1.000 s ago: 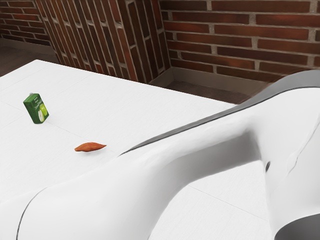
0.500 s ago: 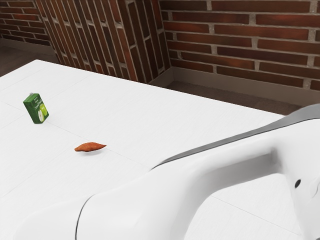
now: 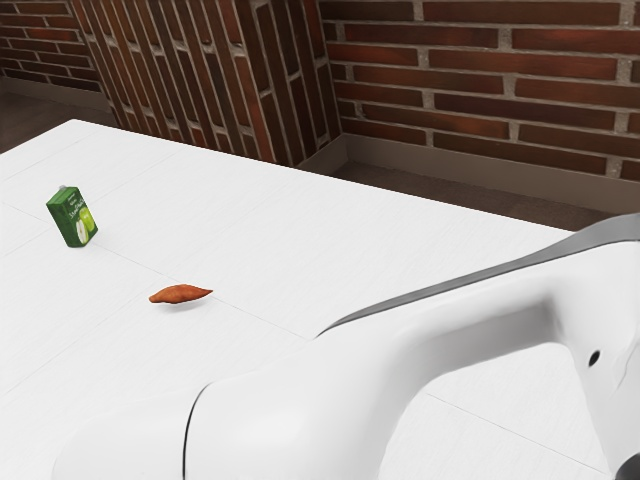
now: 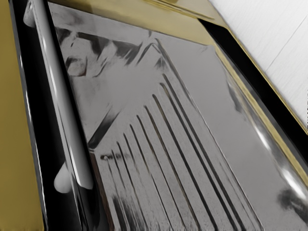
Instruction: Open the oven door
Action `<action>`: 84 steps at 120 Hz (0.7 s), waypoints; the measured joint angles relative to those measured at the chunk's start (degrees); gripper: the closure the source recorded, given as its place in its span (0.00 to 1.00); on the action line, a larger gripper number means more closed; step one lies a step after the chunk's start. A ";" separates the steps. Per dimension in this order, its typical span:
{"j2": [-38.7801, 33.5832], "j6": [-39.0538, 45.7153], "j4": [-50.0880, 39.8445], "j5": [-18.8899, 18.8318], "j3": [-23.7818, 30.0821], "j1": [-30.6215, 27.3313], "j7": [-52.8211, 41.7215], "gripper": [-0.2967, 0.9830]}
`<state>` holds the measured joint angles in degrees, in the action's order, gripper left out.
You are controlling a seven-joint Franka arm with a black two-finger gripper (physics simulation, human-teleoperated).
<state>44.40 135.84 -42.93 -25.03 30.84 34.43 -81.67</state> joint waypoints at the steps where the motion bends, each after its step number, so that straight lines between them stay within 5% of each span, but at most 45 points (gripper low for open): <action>1: -0.01 -0.02 -0.01 0.02 0.00 -0.01 -0.06 0.23; 84: 0.79 -3.73 -0.19 3.76 -0.09 -0.04 -2.75 0.21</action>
<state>45.18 132.10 -43.11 -21.27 30.75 34.39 -84.42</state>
